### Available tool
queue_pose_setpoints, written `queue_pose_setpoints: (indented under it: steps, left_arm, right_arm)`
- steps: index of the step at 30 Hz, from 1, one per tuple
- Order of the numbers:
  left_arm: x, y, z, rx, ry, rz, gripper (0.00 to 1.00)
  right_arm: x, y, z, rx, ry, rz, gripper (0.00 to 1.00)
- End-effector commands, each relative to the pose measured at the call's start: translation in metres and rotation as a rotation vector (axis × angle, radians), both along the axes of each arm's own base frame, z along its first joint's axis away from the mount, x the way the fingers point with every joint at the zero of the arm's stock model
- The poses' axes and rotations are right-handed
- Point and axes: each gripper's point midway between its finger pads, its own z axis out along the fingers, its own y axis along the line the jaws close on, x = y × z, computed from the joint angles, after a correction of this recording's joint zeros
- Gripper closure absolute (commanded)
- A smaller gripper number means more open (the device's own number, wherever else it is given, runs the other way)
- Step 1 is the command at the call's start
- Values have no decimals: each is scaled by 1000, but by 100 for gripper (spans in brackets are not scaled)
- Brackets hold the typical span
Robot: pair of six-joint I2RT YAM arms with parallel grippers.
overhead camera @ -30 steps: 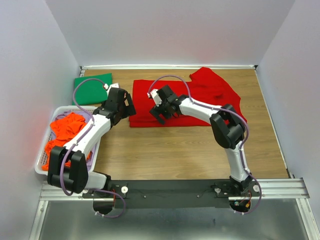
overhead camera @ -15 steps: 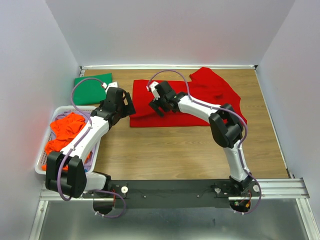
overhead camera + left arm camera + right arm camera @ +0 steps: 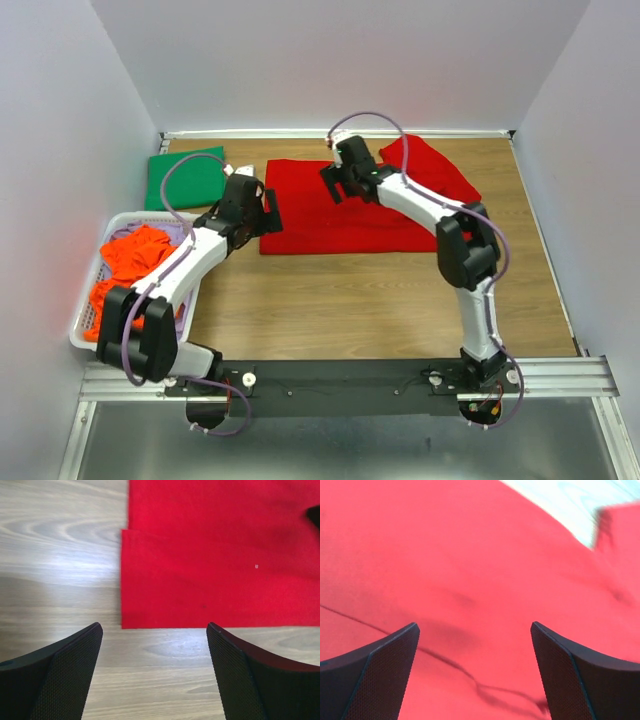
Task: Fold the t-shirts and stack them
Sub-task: Fold the tshirt
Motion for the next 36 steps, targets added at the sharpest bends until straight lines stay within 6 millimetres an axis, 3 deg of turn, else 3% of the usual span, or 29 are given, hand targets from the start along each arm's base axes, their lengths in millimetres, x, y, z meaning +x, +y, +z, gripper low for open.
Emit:
queue_pose_setpoints:
  steps: [1,2,3,4,5,6,7,8,10,12,14,18,24,30,36]
  left_arm:
    - [12,-24,-6,-19,9,-75,11]
    - [13,-29,-9,-18,15,-85,12]
    - [17,-31,-15,-13,31,-91,13]
    - [20,-35,-18,-13,35,-99,14]
    - [22,-36,-21,-11,42,-102,15]
    - [26,-38,-27,-1,54,-107,17]
    - [28,-38,-30,6,62,-107,18]
    - [29,-38,-33,11,71,-109,19]
    - [30,-40,-43,20,96,-118,20]
    - [28,-39,-56,34,127,-121,20]
    - [27,-37,-64,51,145,-122,21]
    - [22,-31,-83,89,196,-118,22]
    - [13,-25,-102,123,250,-123,24]
    - [2,-16,-116,159,301,-112,24]
    - [-24,-4,-135,183,402,-99,24]
  right_arm:
    - [-10,-56,31,154,10,-210,3]
    - [-15,-69,48,193,-5,-242,4]
    - [-23,-84,47,229,14,-299,5]
    - [-34,-112,29,221,57,-367,7]
    - [-44,-126,24,227,77,-408,8]
    - [-50,-147,38,286,68,-473,9]
    - [-57,-159,36,303,80,-507,13]
    - [-76,-175,16,294,127,-550,14]
    - [-98,-211,5,333,155,-665,18]
    - [-110,-232,-3,376,181,-748,21]
    - [-117,-260,-4,413,178,-830,28]
    - [-134,-307,-26,476,222,-1001,42]
    - [-139,-328,-48,542,265,-1098,58]
    - [-142,-349,-70,569,267,-1188,63]
    - [-173,-375,-92,574,301,-1326,64]
